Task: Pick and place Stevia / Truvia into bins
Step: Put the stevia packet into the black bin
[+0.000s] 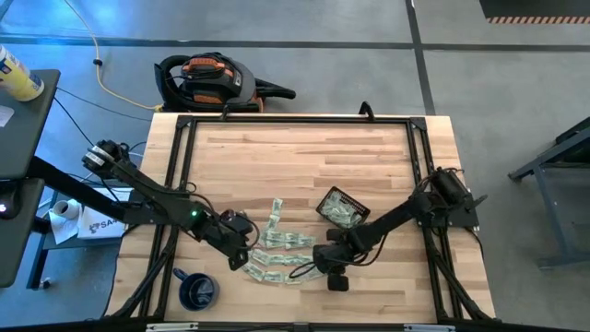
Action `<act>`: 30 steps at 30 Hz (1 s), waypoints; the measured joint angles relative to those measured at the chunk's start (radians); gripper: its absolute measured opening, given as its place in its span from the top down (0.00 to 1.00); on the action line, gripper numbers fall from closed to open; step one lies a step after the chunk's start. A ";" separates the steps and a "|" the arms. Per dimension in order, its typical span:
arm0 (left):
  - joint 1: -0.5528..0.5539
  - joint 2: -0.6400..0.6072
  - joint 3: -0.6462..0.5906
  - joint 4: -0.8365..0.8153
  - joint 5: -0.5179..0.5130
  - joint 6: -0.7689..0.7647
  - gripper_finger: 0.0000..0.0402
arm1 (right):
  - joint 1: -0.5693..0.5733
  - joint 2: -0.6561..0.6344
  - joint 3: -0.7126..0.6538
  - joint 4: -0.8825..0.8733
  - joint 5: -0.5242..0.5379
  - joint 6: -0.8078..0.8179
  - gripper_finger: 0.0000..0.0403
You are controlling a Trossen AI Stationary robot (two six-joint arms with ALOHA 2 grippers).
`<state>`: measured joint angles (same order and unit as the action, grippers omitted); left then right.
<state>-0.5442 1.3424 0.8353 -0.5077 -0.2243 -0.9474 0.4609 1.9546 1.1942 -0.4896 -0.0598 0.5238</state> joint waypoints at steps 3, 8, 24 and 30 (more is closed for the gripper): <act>0.001 -0.004 0.002 0.003 -0.026 0.002 0.55 | 0.006 -0.022 0.005 -0.035 -0.013 0.038 0.98; 0.001 -0.012 0.001 0.012 -0.068 -0.001 0.55 | 0.014 -0.141 0.093 -0.164 0.025 0.120 0.98; -0.001 -0.014 0.002 -0.107 -0.044 -0.210 0.55 | -0.236 -0.494 -0.230 -0.204 0.101 0.098 0.99; -0.053 -0.012 0.002 -0.198 -0.001 -0.341 0.55 | -0.283 -0.500 -0.377 -0.137 0.193 0.157 0.93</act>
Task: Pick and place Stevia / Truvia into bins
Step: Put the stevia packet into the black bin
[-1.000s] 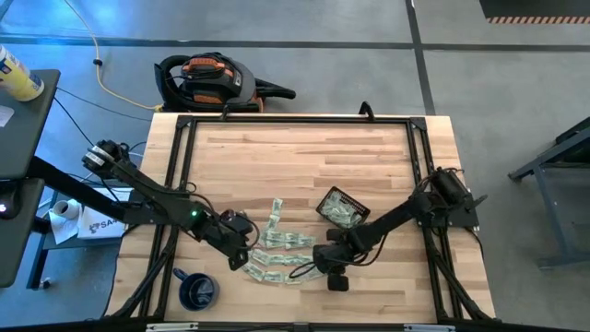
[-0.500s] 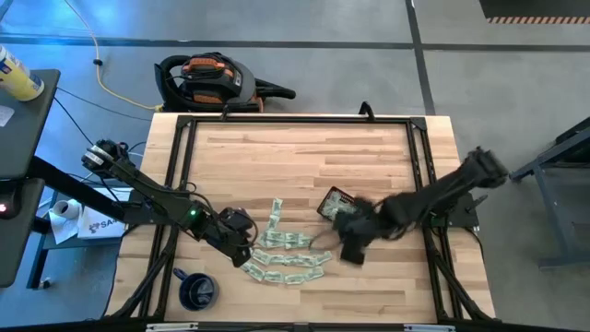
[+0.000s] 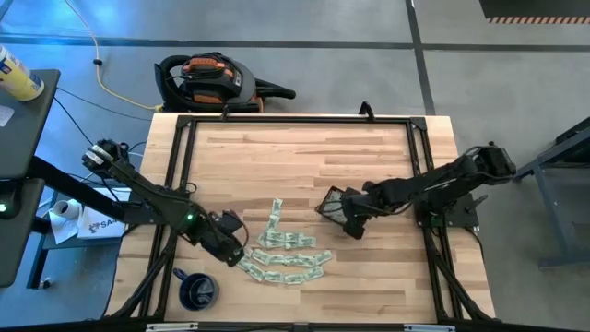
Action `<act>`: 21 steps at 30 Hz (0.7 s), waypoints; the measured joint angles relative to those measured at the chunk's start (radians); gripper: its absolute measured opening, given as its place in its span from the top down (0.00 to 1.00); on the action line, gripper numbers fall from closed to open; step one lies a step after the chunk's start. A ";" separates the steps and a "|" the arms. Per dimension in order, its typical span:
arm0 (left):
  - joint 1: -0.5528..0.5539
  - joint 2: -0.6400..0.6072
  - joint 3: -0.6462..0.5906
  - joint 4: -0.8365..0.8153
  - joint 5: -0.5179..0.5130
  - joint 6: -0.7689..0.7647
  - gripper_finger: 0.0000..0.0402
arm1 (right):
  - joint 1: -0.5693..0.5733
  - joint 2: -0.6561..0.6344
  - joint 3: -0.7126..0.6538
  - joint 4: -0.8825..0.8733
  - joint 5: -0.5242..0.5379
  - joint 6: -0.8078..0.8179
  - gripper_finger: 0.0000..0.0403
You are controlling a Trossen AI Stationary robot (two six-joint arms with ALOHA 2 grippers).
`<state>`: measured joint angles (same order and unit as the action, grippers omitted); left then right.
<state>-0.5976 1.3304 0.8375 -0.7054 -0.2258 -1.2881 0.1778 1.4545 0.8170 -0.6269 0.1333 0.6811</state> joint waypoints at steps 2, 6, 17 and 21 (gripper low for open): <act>-0.023 0.022 0.000 -0.005 0.042 -0.010 0.53 | -0.013 -0.007 -0.005 -0.006 -0.014 -0.004 0.87; -0.027 0.069 -0.001 0.008 0.172 0.075 0.47 | -0.022 -0.009 0.023 -0.008 -0.020 -0.029 0.66; -0.024 0.162 -0.019 0.017 0.212 0.622 0.37 | 0.049 -0.011 0.258 -0.078 0.114 -0.191 0.23; -0.023 0.212 -0.060 0.078 0.238 0.658 0.43 | 0.082 -0.011 0.309 -0.105 0.186 -0.150 0.22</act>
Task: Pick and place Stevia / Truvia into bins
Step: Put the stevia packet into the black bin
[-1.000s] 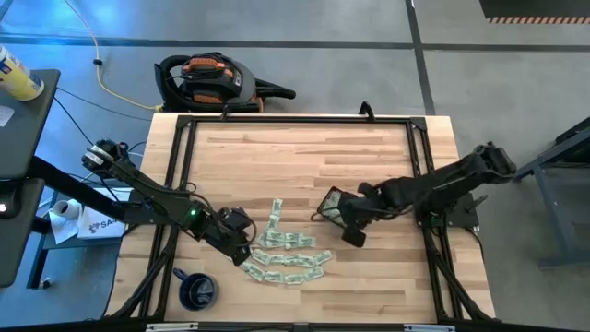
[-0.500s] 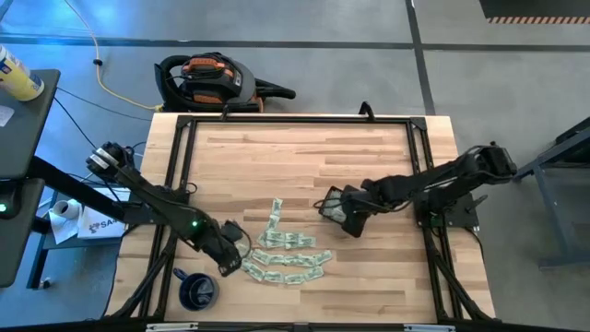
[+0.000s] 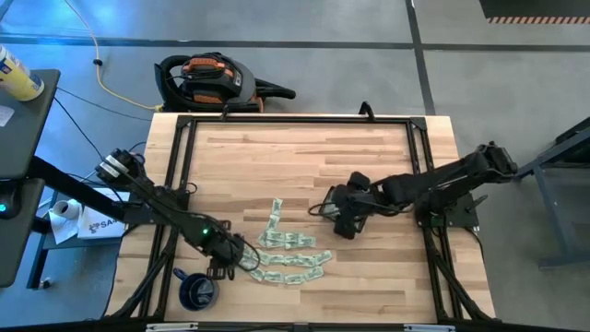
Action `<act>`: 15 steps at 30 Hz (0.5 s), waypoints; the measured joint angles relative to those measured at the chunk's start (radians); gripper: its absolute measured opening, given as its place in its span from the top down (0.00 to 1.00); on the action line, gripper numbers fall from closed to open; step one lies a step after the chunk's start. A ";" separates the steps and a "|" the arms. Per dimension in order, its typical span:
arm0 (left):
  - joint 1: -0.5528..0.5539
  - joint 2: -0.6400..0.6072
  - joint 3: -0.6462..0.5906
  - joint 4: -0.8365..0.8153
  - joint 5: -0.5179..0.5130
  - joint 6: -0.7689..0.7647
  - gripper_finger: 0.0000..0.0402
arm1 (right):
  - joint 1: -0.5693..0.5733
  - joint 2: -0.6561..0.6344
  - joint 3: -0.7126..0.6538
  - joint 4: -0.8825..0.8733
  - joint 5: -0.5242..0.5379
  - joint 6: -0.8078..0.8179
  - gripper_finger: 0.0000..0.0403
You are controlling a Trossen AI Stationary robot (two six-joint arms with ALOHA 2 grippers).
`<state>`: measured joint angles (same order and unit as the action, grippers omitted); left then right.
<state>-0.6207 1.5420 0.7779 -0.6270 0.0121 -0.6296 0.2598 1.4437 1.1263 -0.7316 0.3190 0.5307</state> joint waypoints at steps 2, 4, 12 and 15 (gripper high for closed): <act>0.001 0.017 -0.008 0.012 0.010 -0.003 0.47 | 0.019 0.000 0.011 0.002 0.027 0.031 0.22; 0.012 0.025 -0.011 0.014 0.020 0.010 0.53 | 0.036 0.000 0.012 -0.004 0.047 0.058 0.22; 0.087 0.033 0.039 -0.099 0.023 0.148 0.95 | 0.124 -0.030 0.011 -0.005 0.152 0.187 0.22; 0.120 0.034 0.115 -0.229 0.025 0.194 0.92 | 0.171 -0.086 0.012 -0.023 0.246 0.259 0.22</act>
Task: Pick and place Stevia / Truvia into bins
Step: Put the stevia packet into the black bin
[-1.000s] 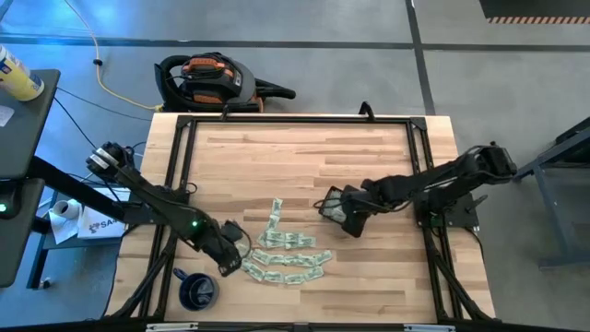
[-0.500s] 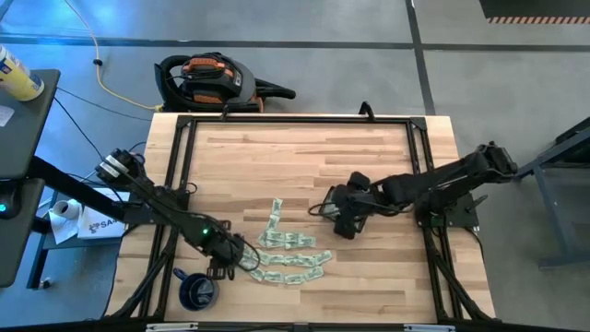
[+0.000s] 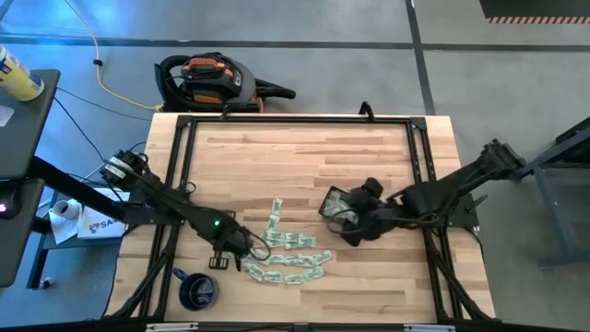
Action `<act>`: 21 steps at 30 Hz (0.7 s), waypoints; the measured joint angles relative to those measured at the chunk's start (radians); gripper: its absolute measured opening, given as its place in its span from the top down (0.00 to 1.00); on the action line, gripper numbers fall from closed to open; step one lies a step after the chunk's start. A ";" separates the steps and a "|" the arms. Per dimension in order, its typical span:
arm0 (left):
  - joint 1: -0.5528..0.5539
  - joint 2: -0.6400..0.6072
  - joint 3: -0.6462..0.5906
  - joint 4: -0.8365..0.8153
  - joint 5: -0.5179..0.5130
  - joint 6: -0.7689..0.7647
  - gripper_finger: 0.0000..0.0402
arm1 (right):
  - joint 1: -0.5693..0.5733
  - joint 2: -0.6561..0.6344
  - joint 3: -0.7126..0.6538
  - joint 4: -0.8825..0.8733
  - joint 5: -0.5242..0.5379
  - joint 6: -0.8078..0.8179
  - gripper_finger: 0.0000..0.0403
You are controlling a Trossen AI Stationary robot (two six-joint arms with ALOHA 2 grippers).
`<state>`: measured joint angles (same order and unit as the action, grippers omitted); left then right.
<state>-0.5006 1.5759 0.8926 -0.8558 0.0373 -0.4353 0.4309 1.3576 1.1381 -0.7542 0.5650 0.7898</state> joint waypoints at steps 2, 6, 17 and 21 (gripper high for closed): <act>0.020 -0.016 0.059 -0.070 0.039 0.052 0.91 | 0.026 -0.042 0.000 -0.041 0.061 0.060 0.22; 0.069 -0.038 0.210 -0.147 0.005 0.137 0.95 | 0.088 -0.134 0.000 -0.125 0.154 0.162 0.22; 0.473 0.121 0.541 0.299 -0.052 0.322 0.94 | 0.190 -0.261 0.002 -0.314 0.221 0.284 0.22; 0.496 0.287 0.712 0.126 0.146 0.387 0.93 | 0.195 -0.259 -0.007 -0.327 0.158 0.289 0.22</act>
<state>-0.0046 1.8632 1.6048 -0.7301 0.1836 -0.0478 0.6263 1.0990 1.1310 -1.0810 0.7233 1.0789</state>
